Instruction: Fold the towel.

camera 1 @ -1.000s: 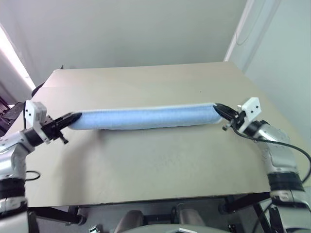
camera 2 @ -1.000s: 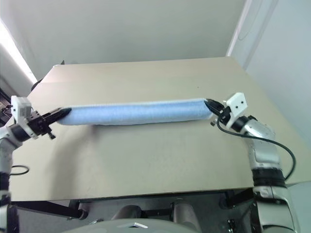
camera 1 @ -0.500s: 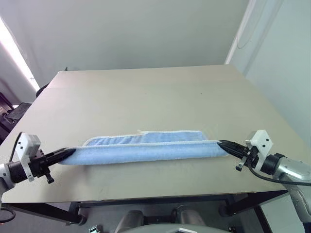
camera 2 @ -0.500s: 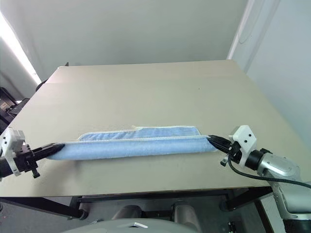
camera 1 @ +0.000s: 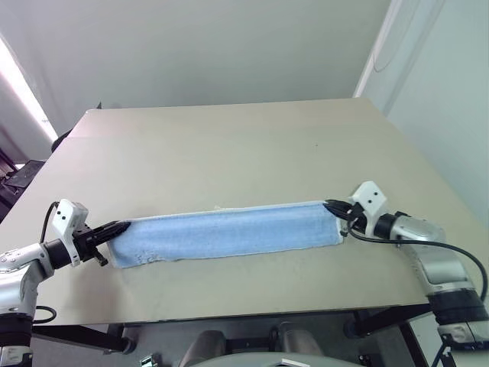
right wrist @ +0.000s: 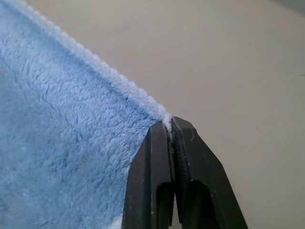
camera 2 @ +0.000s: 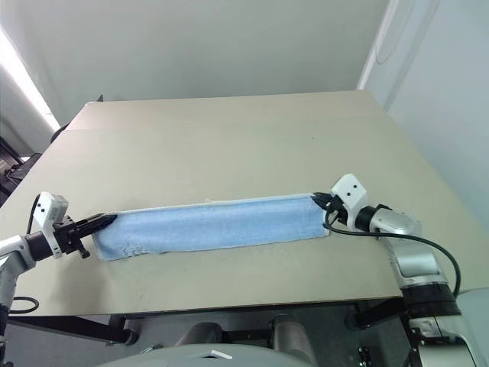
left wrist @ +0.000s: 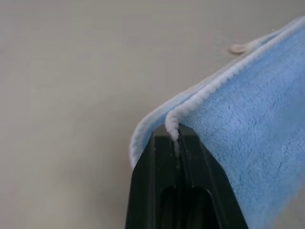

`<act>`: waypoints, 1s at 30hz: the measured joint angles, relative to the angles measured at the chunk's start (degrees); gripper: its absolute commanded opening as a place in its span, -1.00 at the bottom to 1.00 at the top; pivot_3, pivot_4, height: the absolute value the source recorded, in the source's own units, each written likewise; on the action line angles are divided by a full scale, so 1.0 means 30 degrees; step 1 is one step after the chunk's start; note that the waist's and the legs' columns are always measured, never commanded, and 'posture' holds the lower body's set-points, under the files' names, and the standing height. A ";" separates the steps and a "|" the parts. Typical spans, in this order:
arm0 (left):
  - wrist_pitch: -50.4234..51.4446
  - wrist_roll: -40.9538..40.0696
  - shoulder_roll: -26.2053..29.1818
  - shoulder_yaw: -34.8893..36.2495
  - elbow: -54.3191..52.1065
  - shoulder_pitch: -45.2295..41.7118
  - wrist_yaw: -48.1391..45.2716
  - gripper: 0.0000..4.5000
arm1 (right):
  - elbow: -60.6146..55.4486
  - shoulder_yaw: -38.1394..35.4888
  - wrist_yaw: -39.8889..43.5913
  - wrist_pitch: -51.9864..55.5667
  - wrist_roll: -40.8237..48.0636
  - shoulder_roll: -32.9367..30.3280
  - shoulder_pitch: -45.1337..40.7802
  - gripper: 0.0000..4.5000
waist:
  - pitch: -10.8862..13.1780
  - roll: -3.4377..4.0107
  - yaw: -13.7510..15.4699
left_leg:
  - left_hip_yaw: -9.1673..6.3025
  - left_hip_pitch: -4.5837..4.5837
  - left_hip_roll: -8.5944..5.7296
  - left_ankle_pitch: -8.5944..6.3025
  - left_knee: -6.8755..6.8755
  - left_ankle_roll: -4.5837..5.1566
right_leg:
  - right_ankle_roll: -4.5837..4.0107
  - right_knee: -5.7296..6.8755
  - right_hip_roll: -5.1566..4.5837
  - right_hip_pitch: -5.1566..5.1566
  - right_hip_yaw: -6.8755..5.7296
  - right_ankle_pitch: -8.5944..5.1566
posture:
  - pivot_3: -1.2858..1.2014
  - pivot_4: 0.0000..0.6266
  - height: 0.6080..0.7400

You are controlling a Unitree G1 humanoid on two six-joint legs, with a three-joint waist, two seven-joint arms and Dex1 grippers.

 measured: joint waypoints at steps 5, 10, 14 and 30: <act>-0.0977 0.0656 -0.0859 -0.0380 0.2438 -0.1181 0.0790 -1.00 | 0.2189 0.0552 -0.0435 -0.0269 -0.0669 0.0775 -0.1438 -0.67 | -0.0006 -0.0009 -0.0001 | 0.0019 0.0007 0.0000 0.0001 0.0007 0.0000 | -0.0012 0.0009 0.0005 -0.0003 0.0021 0.0013 | 0.03 -1.00 1.00; -0.1134 0.0829 -0.1091 -0.0214 0.4120 -0.1829 0.1134 -1.00 | 0.3636 0.0517 -0.0670 -0.0661 -0.1433 0.0755 -0.1957 0.12 | -0.0015 -0.0018 -0.0009 | 0.0021 0.0007 0.0000 0.0001 0.0007 0.0000 | -0.0010 0.0021 0.0004 -0.0010 0.0026 0.0017 | 0.03 -1.00 1.00; -0.0955 0.0424 -0.1635 -0.0043 0.4609 -0.2006 0.0901 -0.53 | 0.3748 0.0423 -0.0667 -0.0555 -0.1336 0.1171 -0.2133 0.75 | -0.0020 -0.0026 -0.0042 | 0.0027 0.0012 0.0002 0.0001 0.0012 -0.0001 | -0.0011 0.0046 0.0005 -0.0019 0.0040 0.0021 | 0.03 -1.00 1.00; 0.2900 -0.3262 -0.1565 0.2248 0.0435 -0.2338 -0.0088 -0.37 | 0.2198 -0.5565 -0.0009 1.6882 0.7018 -0.0582 -0.3329 0.99 | -0.0019 -0.0019 -0.0015 | 0.0043 -0.0006 0.0004 0.0001 0.0030 0.0002 | -0.0016 0.0081 -0.0003 -0.0052 0.0056 0.0021 | 0.03 -1.00 1.00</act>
